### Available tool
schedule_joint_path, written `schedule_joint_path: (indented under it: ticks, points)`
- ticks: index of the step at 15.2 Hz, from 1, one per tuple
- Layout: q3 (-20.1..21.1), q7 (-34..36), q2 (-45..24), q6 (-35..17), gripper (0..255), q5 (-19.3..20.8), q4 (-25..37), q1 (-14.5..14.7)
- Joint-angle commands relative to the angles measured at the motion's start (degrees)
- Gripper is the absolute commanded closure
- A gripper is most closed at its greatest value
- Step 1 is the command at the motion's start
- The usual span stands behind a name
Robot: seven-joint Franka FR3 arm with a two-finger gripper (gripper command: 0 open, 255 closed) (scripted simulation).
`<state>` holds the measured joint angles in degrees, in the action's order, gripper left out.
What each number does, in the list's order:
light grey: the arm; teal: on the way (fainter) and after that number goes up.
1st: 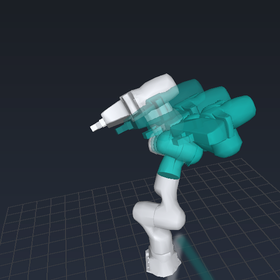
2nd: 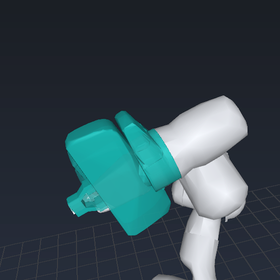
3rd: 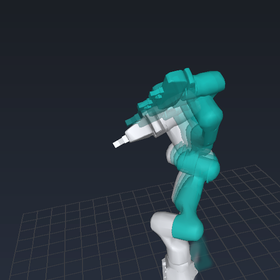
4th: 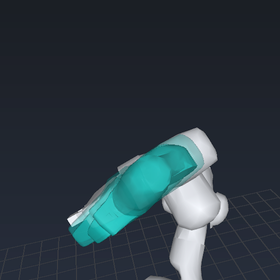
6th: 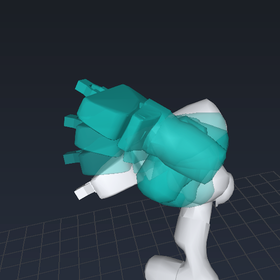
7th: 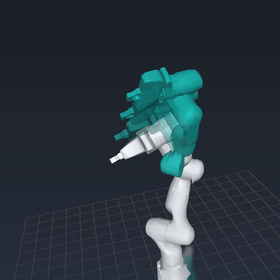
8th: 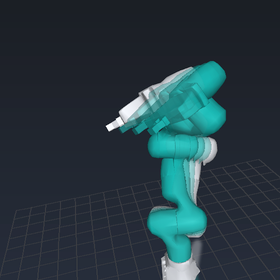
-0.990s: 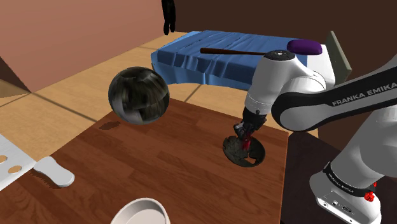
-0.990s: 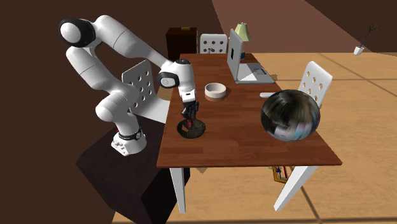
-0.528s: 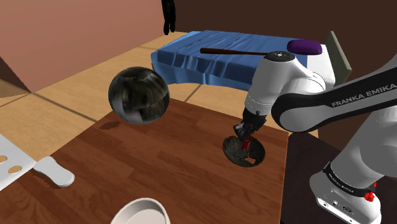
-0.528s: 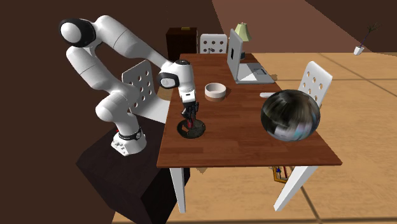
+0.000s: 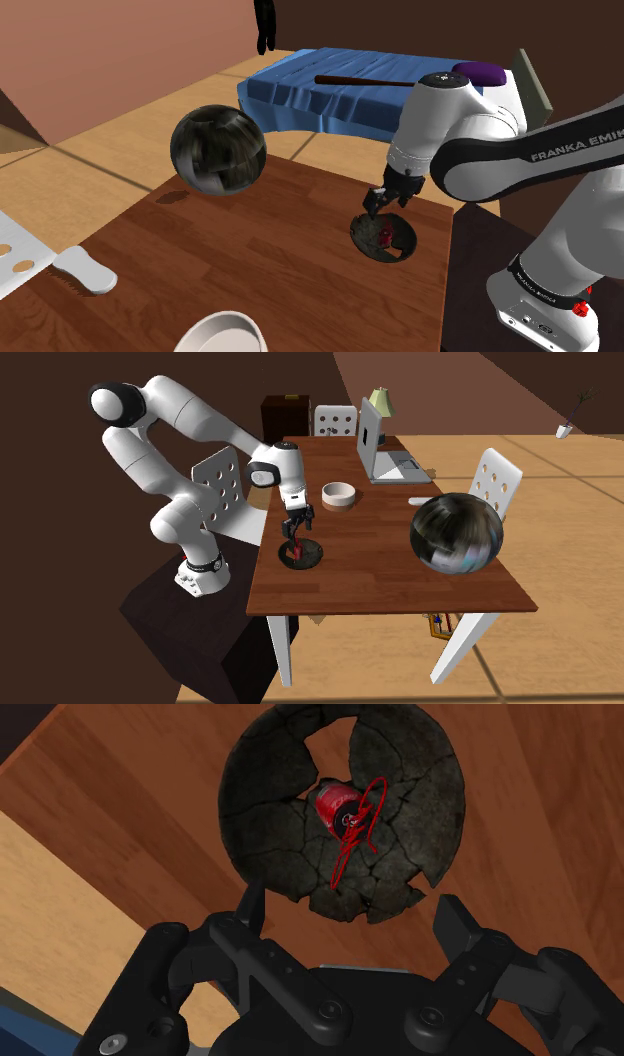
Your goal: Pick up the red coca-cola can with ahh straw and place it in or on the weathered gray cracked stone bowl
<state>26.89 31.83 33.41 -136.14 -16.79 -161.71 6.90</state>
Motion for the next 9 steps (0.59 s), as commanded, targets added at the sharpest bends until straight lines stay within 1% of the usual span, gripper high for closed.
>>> schedule_joint_path:
  ticks: [1, 2, 9]
  points:
    - [-1.1, 0.1, 3.4, 5.4, 0, 0.3, 1.9, 0.4]
    - [-1.6, 0.0, 4.6, 7.4, 0, 0.5, 2.7, 0.5]
    - [-1.6, 0.0, 4.6, 7.4, 0, 0.5, 2.7, 0.5]
